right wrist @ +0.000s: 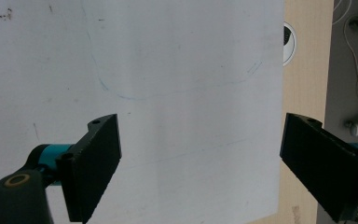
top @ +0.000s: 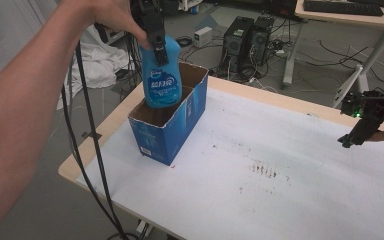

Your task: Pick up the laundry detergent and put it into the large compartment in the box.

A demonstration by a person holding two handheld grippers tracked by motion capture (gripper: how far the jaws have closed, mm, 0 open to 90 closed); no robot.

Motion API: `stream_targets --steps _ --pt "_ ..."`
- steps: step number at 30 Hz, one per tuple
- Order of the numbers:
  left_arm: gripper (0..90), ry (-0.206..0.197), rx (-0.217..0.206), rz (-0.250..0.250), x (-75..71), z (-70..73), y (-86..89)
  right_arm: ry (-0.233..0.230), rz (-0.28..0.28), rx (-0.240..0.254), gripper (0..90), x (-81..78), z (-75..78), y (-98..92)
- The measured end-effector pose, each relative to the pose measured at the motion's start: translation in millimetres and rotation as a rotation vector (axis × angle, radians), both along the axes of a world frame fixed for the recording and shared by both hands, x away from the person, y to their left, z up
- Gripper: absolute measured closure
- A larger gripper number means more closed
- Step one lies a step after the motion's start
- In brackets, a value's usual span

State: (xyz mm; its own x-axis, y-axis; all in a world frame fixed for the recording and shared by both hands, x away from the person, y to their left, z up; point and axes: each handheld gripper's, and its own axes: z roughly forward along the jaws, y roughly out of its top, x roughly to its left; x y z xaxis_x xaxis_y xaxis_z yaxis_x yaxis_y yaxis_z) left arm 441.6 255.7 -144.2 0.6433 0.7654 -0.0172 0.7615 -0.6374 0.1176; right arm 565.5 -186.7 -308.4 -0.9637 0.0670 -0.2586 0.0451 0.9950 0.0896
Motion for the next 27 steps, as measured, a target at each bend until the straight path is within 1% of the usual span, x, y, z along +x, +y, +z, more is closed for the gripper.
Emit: stream_targets --steps 3,4,5,7,8,9,10,11,12,13,14,15,16,17,22,23,24,25,26,27 --pt "37.9 0.006 0.009 -0.003 0.6 -10.1 0.1 -0.001 0.004 0.001 11.6 -0.1 -1.1 -0.3" --pt "37.9 0.006 0.009 -0.003 0.6 -10.1 0.1 -0.001 0.004 0.001 11.6 -0.1 -1.1 -0.3" --pt "37.9 0.017 0.020 -0.003 1.0 -18.2 0.7 0.000 0.005 0.001 11.6 -0.1 -1.2 -0.5" --pt "37.9 0.018 0.018 0.000 0.8 -24.4 0.4 0.000 0.005 -0.003 11.6 0.2 -1.6 -1.1" --pt "37.9 0.017 0.015 0.001 1.1 -32.0 0.3 0.000 0.002 -0.002 11.6 0.2 -1.9 -1.2" --pt "37.9 0.017 0.015 0.001 1.1 -32.0 0.3 0.001 -0.001 0.000 11.6 0.5 -2.1 -1.1" --pt "37.9 0.017 0.018 -0.001 1.0 -40.7 -0.4 0.003 -0.001 -0.003 11.6 0.5 -2.2 -0.8" --pt "37.9 0.020 0.018 -0.001 0.9 -45.3 -0.5 0.001 -0.002 -0.002 11.6 0.4 -2.5 -0.4" --pt "37.9 0.020 0.018 -0.001 0.9 -45.3 -0.5 0.001 -0.002 -0.002 11.6 0.4 -2.5 -0.4" --pt "37.9 0.022 0.018 -0.003 0.3 -53.7 -0.5 0.002 0.002 -0.003 11.6 0.2 -3.4 0.7" --pt "37.9 0.023 0.022 -0.008 -0.1 -57.6 -1.1 0.002 0.003 -0.001 11.6 0.2 -3.9 1.2" --pt "37.9 0.023 0.022 -0.008 -0.1 -57.6 -1.1 0.005 0.002 0.001 11.6 -0.1 -4.4 1.7" --pt "37.9 0.027 0.027 -0.020 -0.6 -65.4 -1.9 0.004 0.005 0.000 11.6 -0.2 -5.1 2.2" --pt "37.9 0.027 0.027 -0.020 -0.6 -65.4 -1.9 0.005 0.007 -0.002 11.6 -0.2 -5.9 2.7" --pt "37.8 0.034 0.024 -0.031 -1.6 -85.7 -2.4 0.010 0.009 -0.004 11.6 -1.0 -8.9 4.0" --pt "37.8 0.034 0.024 -0.031 -1.6 -85.7 -2.4 0.010 0.009 -0.004 11.6 -1.0 -8.9 4.0" --pt "37.8 0.034 0.024 -0.028 -1.9 -89.0 -2.4 0.012 0.009 -0.004 11.6 -1.0 -9.4 3.9" --pt "37.8 0.039 0.028 -0.028 -2.7 -96.3 -2.3 0.014 0.004 -0.009 11.6 -1.2 -9.9 3.7" --pt "37.8 0.039 0.028 -0.028 -2.7 -96.3 -2.3 0.014 0.004 -0.009 11.6 -1.2 -9.9 3.7" --pt "37.8 0.043 0.027 -0.030 -2.9 -103.7 -1.0 0.012 0.006 -0.008 11.6 -1.1 -9.8 3.5"
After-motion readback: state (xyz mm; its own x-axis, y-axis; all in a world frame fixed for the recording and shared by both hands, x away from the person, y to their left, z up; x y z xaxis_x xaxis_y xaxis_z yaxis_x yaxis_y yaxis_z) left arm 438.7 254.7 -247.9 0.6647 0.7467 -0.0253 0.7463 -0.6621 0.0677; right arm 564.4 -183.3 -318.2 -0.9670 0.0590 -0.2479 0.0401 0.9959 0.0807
